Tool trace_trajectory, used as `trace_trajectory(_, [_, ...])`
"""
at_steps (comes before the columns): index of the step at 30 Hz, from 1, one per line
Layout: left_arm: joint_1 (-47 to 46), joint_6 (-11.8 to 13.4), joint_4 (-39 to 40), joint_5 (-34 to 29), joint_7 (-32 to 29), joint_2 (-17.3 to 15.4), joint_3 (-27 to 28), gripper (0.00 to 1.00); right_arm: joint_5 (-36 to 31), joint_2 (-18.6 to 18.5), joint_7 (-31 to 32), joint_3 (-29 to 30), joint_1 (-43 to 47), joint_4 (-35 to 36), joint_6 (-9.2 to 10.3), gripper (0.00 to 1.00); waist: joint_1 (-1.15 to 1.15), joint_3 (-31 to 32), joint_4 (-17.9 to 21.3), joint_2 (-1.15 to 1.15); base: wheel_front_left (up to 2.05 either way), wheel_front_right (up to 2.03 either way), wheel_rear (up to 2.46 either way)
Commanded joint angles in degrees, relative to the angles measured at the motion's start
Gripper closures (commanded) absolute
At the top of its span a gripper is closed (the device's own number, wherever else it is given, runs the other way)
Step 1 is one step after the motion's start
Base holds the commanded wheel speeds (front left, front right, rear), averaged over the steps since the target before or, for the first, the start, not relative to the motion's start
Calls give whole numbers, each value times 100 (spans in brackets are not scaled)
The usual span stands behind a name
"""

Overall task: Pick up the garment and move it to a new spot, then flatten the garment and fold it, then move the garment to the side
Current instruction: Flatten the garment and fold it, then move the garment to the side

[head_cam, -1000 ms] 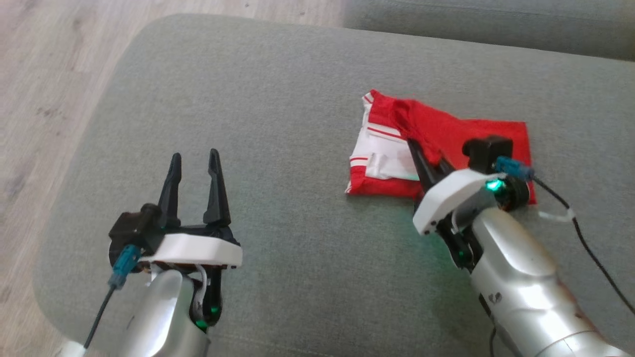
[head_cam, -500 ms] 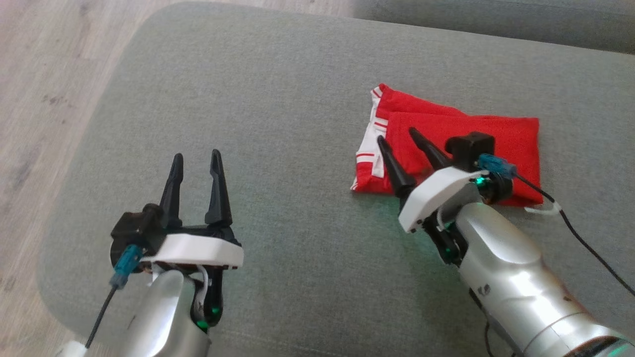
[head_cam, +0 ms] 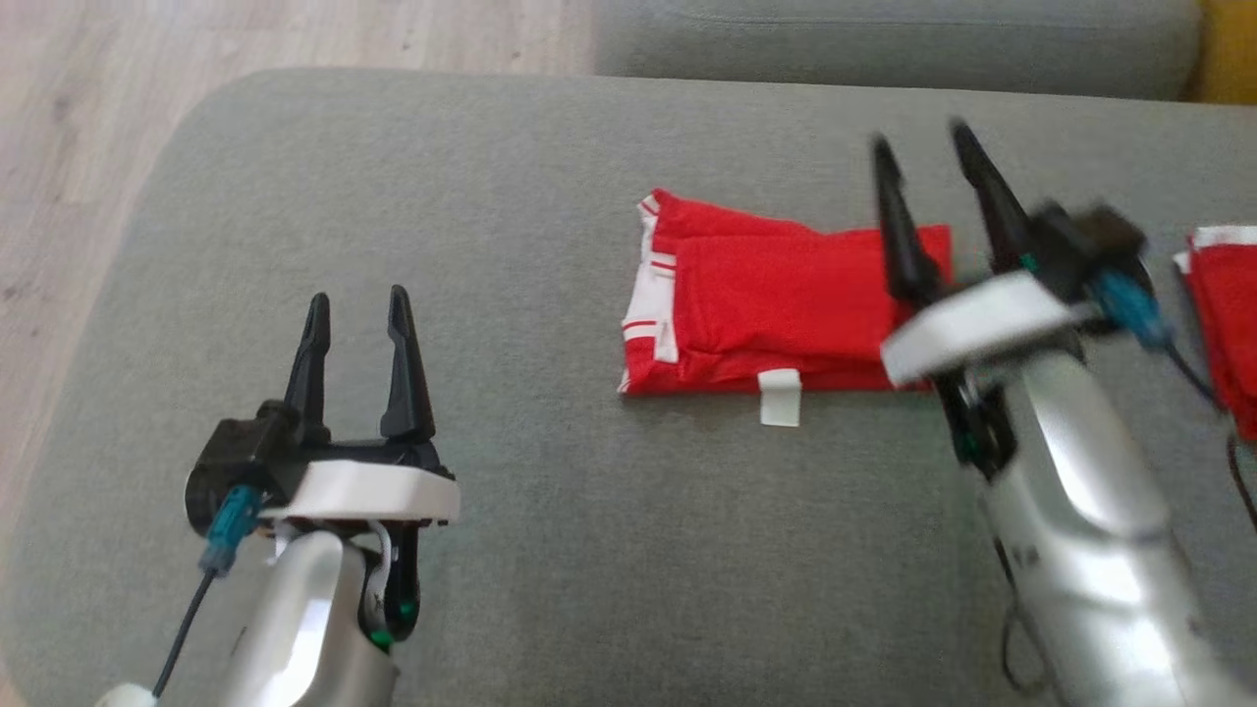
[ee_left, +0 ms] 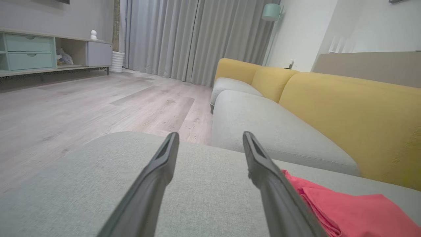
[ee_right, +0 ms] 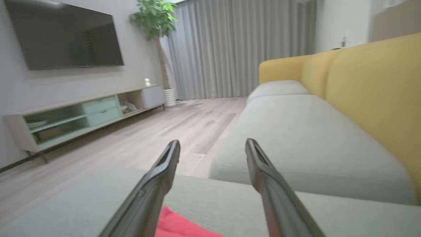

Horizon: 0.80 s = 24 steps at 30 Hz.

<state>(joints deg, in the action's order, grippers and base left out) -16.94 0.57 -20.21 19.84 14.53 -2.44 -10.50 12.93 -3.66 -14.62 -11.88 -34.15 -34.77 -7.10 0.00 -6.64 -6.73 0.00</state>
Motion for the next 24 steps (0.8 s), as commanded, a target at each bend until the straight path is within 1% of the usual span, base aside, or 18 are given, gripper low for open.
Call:
trace_trajectory(1, [-46, 5, 206, -82, 47, -76, 240, 0, -145, 78, -37, 76, 288, 301, -39, 0, 0, 62, 143, 0, 0, 0, 0])
trace_trajectory(4, [52, 8, 259, -202, 47, -98, 353, 0, -459, 78, -37, 410, 797, 760, -39, 0, 0, 69, 368, 0, 0, 0, 0])
trace_trajectory(7, [194, -25, 294, -344, 47, -113, 440, 0, -601, 78, -37, 655, 1277, 1194, -39, 0, 0, 90, 553, 0, 0, 0, 0])
trace_trajectory(9, [282, -62, 316, -410, 47, -105, 479, 0, -611, 78, -37, 783, 1600, 1426, -39, 0, 0, 114, 648, 0, 0, 0, 0])
trace_trajectory(13, [465, -108, 356, -597, 47, -91, 525, 0, -491, 78, -37, 826, 2116, 1655, -39, 0, 0, 146, 813, 0, 0, 0, 0])
trace_trajectory(19, [588, -159, 360, -601, 47, -65, 597, 0, -456, 79, -38, 799, 2323, 1785, -39, 0, 0, 114, 898, 0, 0, 0, 0])
trace_trajectory(24, [448, -203, 340, -581, 47, -50, 530, 0, -561, 79, -38, 801, 2144, 1747, -39, 0, 0, -26, 803, 0, 0, 0, 0])
